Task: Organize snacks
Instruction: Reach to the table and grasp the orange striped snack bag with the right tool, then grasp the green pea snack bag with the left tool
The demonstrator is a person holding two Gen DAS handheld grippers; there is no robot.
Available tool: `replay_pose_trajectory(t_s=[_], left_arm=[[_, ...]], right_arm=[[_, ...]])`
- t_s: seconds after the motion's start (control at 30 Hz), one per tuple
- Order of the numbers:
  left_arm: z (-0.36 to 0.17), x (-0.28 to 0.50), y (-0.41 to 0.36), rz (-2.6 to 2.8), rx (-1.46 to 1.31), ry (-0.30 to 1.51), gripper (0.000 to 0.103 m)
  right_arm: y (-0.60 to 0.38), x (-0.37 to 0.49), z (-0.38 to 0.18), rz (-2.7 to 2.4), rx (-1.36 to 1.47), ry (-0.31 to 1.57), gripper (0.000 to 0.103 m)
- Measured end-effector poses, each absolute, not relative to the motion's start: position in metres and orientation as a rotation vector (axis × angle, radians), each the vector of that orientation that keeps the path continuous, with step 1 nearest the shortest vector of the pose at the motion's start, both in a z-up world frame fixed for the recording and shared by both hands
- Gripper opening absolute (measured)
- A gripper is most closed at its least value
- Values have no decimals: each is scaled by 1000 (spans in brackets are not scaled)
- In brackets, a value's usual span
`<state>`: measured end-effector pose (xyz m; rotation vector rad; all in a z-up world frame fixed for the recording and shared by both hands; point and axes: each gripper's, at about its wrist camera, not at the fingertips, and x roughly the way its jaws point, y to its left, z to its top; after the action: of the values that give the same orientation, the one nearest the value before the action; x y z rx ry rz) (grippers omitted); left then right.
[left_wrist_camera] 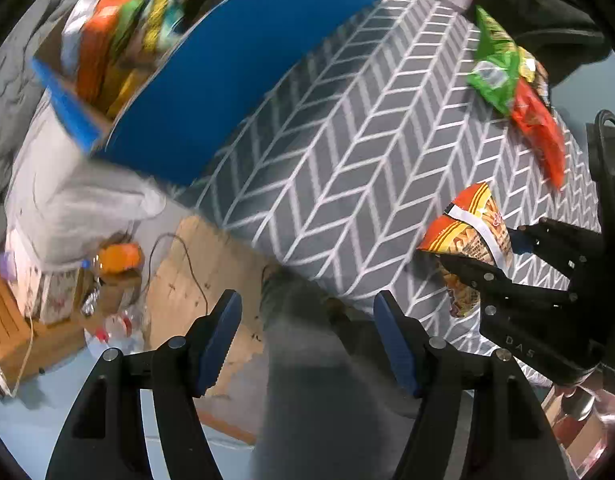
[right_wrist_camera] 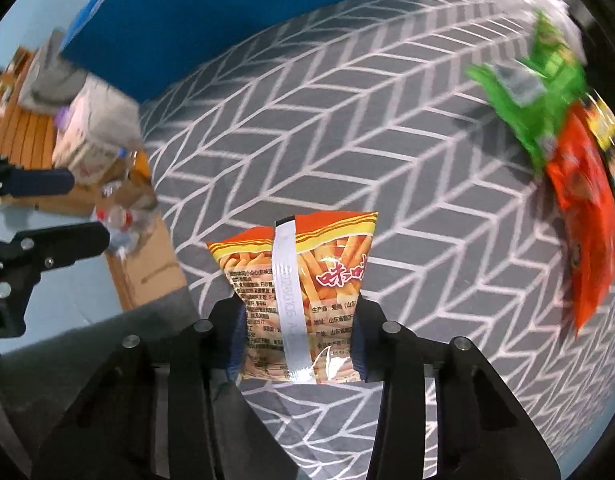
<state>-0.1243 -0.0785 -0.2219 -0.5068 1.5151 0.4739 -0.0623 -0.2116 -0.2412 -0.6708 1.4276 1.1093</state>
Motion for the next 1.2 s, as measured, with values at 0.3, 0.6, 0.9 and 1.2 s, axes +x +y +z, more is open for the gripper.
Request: replay_pose_trajectory(t_s=[0.3, 0.6, 0.9, 1.2], left_arm=[[-208, -65, -102, 360, -383, 1511, 70], [-204, -10, -112, 232, -239, 1496, 70], [-203, 58, -120, 138, -169, 1473, 70], [-219, 121, -123, 100, -203, 1487, 78]], right_arm=[[-254, -20, -221, 915, -439, 1448, 40], [-301, 24, -207, 682, -243, 1456, 40], [-327, 52, -190, 540, -64, 1435, 40], [-336, 82, -178, 454, 25, 1402, 40]])
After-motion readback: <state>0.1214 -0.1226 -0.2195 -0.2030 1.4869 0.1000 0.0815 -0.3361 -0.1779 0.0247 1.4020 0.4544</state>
